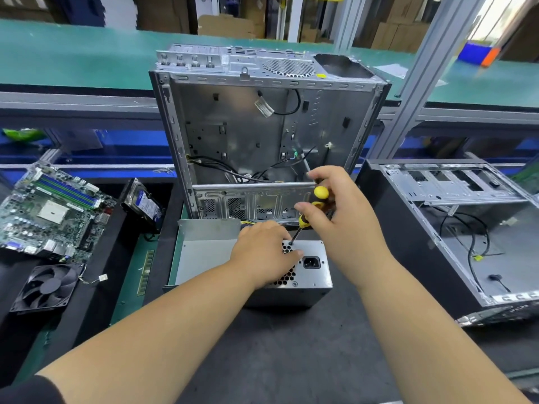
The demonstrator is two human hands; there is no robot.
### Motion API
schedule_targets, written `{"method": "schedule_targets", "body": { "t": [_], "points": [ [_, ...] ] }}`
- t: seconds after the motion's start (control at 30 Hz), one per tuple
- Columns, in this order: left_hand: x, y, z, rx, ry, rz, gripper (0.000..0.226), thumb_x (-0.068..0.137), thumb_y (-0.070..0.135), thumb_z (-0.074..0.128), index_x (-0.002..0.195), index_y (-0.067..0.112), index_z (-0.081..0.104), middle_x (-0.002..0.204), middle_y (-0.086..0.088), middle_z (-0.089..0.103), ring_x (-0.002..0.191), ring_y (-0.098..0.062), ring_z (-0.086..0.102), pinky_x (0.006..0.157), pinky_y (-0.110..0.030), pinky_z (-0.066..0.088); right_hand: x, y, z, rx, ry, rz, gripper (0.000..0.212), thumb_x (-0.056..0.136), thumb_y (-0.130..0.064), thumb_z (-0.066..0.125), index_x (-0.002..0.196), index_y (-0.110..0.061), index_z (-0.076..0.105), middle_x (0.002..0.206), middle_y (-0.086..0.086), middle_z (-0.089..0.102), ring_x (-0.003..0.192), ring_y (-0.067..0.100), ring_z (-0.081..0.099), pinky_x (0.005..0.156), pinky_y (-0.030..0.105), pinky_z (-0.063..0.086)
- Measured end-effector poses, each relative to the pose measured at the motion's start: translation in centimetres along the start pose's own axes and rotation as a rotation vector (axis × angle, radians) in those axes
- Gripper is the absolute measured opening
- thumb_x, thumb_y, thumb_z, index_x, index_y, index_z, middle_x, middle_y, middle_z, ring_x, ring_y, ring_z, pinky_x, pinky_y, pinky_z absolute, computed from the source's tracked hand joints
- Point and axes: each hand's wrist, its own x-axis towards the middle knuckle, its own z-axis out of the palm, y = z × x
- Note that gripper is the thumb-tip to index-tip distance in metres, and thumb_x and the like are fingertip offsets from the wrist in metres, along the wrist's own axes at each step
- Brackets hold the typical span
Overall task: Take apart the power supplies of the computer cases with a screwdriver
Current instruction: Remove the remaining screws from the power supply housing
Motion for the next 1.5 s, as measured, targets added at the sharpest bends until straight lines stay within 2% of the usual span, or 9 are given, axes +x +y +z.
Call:
{"method": "schedule_targets", "body": {
  "t": [0.13, 0.5, 0.63, 0.73, 0.87, 1.0, 1.13, 1.27, 1.5],
  "points": [
    [0.3, 0.1, -0.1, 0.024, -0.012, 0.005, 0.044, 0.089, 0.063, 0.051, 0.118, 0.031, 0.06, 0.12, 0.009, 0.053, 0.121, -0.018, 0.046, 0.1, -0.036, 0.03, 0.2, -0.2, -0.2, 0.089, 0.018, 0.087, 0.037, 0.084, -0.021, 0.079, 0.095, -0.034, 0.047, 0.087, -0.013, 0.058, 0.075, 0.014, 0.065, 0.071, 0.04, 0.056],
    [0.3, 0.3, -0.2, 0.024, -0.005, 0.015, 0.048, 0.09, 0.062, 0.052, 0.121, 0.027, 0.061, 0.124, 0.008, 0.056, 0.123, -0.018, 0.048, 0.104, -0.038, 0.031, 1.1, -0.6, 0.0, -0.047, -0.115, 0.049, 0.029, 0.098, -0.002, 0.049, 0.107, -0.029, 0.054, 0.102, -0.008, 0.062, 0.092, 0.011, 0.063, 0.078, 0.031, 0.054],
    [0.0, -0.1, 0.1, 0.021, -0.017, 0.003, 0.048, 0.089, 0.063, 0.053, 0.12, 0.028, 0.061, 0.122, 0.009, 0.055, 0.123, -0.017, 0.047, 0.104, -0.038, 0.03, 1.6, -0.3, 0.5, -0.085, 0.0, 0.015, 0.01, 0.094, -0.018, 0.063, 0.104, -0.02, 0.06, 0.103, -0.004, 0.052, 0.086, 0.01, 0.053, 0.079, 0.028, 0.047],
    [0.3, 0.1, -0.2, 0.035, -0.008, 0.014, 0.049, 0.09, 0.063, 0.052, 0.122, 0.027, 0.061, 0.124, 0.008, 0.055, 0.124, -0.017, 0.046, 0.104, -0.037, 0.031, 1.9, -0.3, 0.8, -0.083, 0.13, -0.01, 0.015, 0.089, -0.019, 0.074, 0.102, -0.018, 0.067, 0.102, -0.002, 0.05, 0.089, 0.006, 0.052, 0.079, 0.025, 0.047],
    [0.4, 0.3, -0.4, 0.044, -0.011, 0.016, 0.05, 0.09, 0.063, 0.052, 0.122, 0.026, 0.061, 0.123, 0.006, 0.056, 0.122, -0.019, 0.047, 0.102, -0.038, 0.031, 1.4, -0.6, 1.1, 0.125, 0.162, 0.082, 0.036, 0.084, -0.012, 0.077, 0.108, -0.031, 0.059, 0.093, -0.011, 0.057, 0.085, 0.01, 0.061, 0.076, 0.032, 0.056],
    [0.4, 0.3, -0.5, 0.051, -0.032, 0.013, 0.049, 0.091, 0.062, 0.051, 0.123, 0.026, 0.06, 0.124, 0.006, 0.054, 0.124, -0.019, 0.046, 0.103, -0.037, 0.03, 1.2, -0.7, 0.9, 0.304, 0.095, 0.083, 0.029, 0.089, 0.002, 0.066, 0.101, -0.024, 0.058, 0.099, -0.011, 0.068, 0.09, 0.01, 0.067, 0.073, 0.028, 0.059],
    [0.5, 0.1, -0.5, 0.058, -0.03, 0.011, 0.049, 0.091, 0.061, 0.052, 0.122, 0.025, 0.061, 0.125, 0.006, 0.055, 0.124, -0.02, 0.047, 0.103, -0.038, 0.031, 1.3, -0.5, 1.2, 0.287, 0.054, 0.068, 0.023, 0.09, -0.001, 0.058, 0.104, -0.019, 0.058, 0.104, -0.01, 0.064, 0.099, 0.017, 0.063, 0.083, 0.046, 0.056],
    [0.4, 0.3, -0.3, 0.045, -0.031, 0.009, 0.048, 0.09, 0.062, 0.052, 0.121, 0.026, 0.06, 0.124, 0.007, 0.055, 0.123, -0.019, 0.047, 0.103, -0.037, 0.03, 1.5, -0.2, 1.5, 0.033, 0.172, -0.056, 0.032, 0.08, -0.014, 0.082, 0.098, -0.016, 0.056, 0.101, -0.005, 0.047, 0.092, 0.005, 0.05, 0.082, 0.02, 0.047],
    [0.5, 0.2, -0.3, 0.05, -0.04, 0.008, 0.05, 0.091, 0.063, 0.05, 0.124, 0.027, 0.059, 0.125, 0.007, 0.053, 0.125, -0.018, 0.044, 0.105, -0.036, 0.028, 1.3, 0.0, 1.1, 0.047, 0.148, -0.053, 0.031, 0.082, -0.01, 0.078, 0.099, -0.025, 0.057, 0.095, -0.011, 0.052, 0.084, 0.009, 0.055, 0.077, 0.02, 0.049]
  ]
}}
